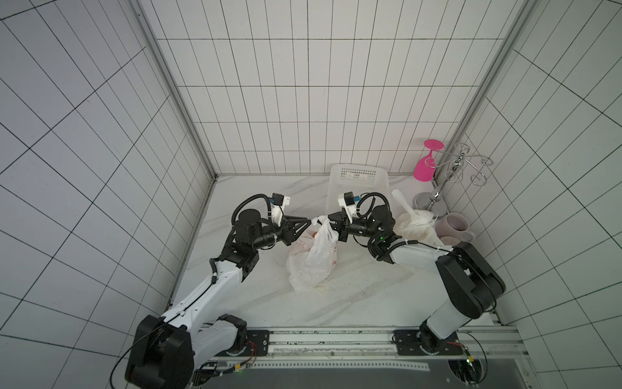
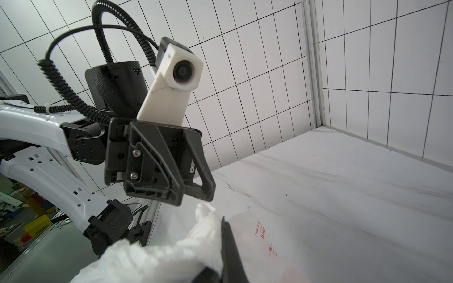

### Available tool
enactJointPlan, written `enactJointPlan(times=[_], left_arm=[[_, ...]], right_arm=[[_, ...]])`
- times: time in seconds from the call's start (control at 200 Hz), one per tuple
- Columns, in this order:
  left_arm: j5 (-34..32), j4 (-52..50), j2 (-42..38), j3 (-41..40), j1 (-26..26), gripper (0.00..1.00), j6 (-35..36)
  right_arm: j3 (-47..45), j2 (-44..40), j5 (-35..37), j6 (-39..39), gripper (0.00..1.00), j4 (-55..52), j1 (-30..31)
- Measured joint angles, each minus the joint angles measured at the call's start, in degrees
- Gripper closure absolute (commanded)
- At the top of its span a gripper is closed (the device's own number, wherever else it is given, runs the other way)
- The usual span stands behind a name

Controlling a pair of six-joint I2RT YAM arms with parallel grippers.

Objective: Place the peach into a plastic bag & tie a knot
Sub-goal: Tie the plastic bag at the center of the board.

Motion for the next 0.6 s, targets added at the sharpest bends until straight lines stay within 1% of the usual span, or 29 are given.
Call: enactJointPlan(times=[0.13, 0.38, 0.6], left_arm=[[0.66, 0.20, 1.40, 0.00, -0.55, 0.68, -0.02], [1.25, 0.39, 3.89, 1.27, -3.91, 0.69, -0.46], [1.07, 0.74, 4.37, 1.95, -3.65, 0.67, -0.87]], right_arm=[[0.00, 0.00, -0.02, 0.00, 1.00, -0.07, 0.00], [0.00, 0.00, -0.02, -0.04, 1.00, -0.24, 0.09], [0.00, -0.02, -0.04, -0.11, 1.00, -0.24, 0.28]])
